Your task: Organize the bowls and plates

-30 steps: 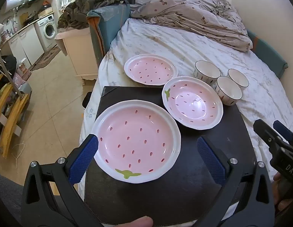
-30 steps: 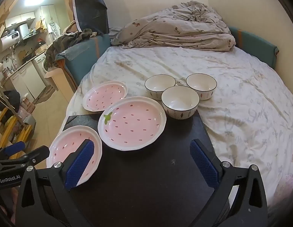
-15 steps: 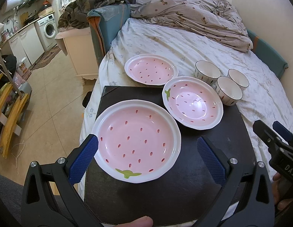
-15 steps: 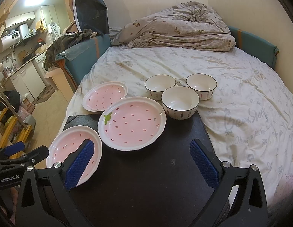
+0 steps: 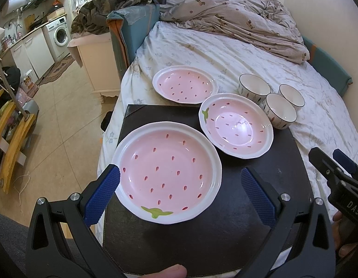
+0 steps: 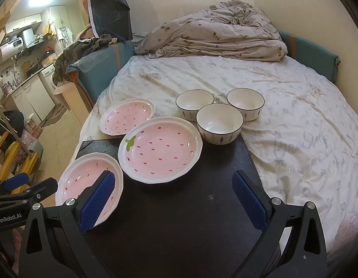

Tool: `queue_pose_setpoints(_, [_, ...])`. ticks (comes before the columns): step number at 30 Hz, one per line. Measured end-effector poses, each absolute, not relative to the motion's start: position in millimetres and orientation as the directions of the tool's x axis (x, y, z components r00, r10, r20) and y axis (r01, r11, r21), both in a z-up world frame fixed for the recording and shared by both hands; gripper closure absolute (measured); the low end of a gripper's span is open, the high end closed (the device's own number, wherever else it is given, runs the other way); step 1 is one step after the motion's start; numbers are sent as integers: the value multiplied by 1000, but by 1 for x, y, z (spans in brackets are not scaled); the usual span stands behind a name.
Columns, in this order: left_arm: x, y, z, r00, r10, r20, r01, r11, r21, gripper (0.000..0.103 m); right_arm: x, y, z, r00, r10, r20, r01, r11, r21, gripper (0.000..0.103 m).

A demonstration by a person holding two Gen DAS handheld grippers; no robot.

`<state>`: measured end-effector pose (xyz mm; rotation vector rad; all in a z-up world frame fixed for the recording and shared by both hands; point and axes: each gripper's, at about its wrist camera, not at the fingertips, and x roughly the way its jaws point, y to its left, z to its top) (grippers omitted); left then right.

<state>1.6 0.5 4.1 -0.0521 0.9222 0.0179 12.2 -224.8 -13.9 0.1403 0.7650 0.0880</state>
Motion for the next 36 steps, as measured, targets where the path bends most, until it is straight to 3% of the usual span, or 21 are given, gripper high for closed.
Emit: queue_pose_setpoints(36, [0,4,1,602,-6,-798,-41,998,-39,0,11,-223,-17,715,124,-688,-18,987,160,0])
